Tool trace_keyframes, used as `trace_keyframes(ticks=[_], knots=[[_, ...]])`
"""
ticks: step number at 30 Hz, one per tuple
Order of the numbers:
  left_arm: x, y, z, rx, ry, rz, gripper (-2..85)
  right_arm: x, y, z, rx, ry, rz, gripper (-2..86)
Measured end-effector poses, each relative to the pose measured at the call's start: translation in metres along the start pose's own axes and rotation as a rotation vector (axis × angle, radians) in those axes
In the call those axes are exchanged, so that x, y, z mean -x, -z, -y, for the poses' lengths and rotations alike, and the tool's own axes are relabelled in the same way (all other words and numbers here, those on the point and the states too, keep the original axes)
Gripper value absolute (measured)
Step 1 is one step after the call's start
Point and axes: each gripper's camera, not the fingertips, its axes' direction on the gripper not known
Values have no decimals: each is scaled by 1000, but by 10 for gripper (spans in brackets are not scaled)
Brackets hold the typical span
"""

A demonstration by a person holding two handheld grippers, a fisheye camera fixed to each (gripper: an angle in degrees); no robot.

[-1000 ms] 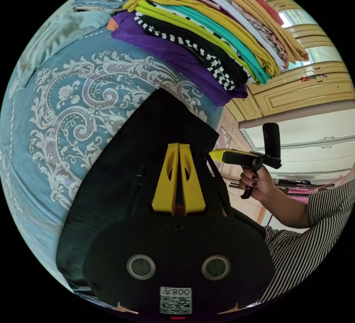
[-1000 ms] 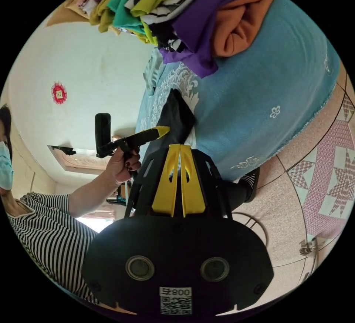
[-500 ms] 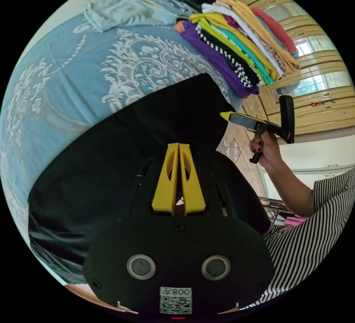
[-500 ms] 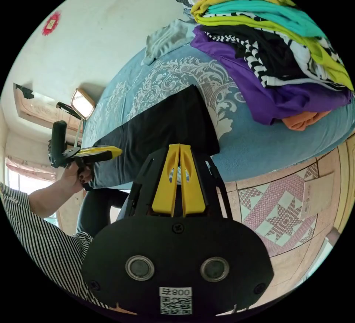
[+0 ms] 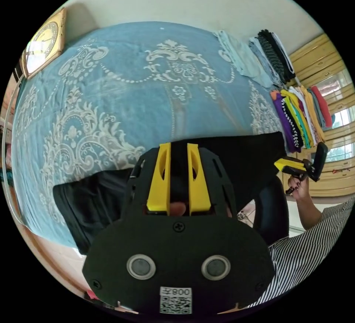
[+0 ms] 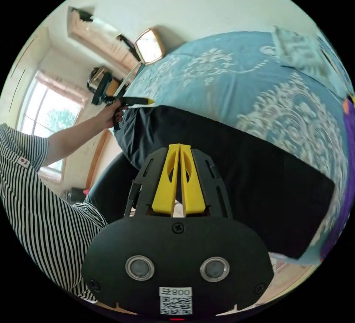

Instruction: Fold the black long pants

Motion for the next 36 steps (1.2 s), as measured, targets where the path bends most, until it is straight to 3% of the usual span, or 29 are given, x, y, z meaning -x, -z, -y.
trace_keyframes(ticks=[3,8,14,28,36], knots=[[35,-25,5,152,-22,6,73,31,-25,56,66,65,46,0],[76,-27,-4,145,-120,-70,41,89,-63,131,181,181,177,0],[139,-7,-19,-26,-110,-220,22,158,-109,176,368,318,210,1],[280,-48,-58,-28,23,-317,20,225,-71,238,282,313,168,1],[327,-29,-92,-89,18,-342,54,243,-37,267,238,235,234,1]])
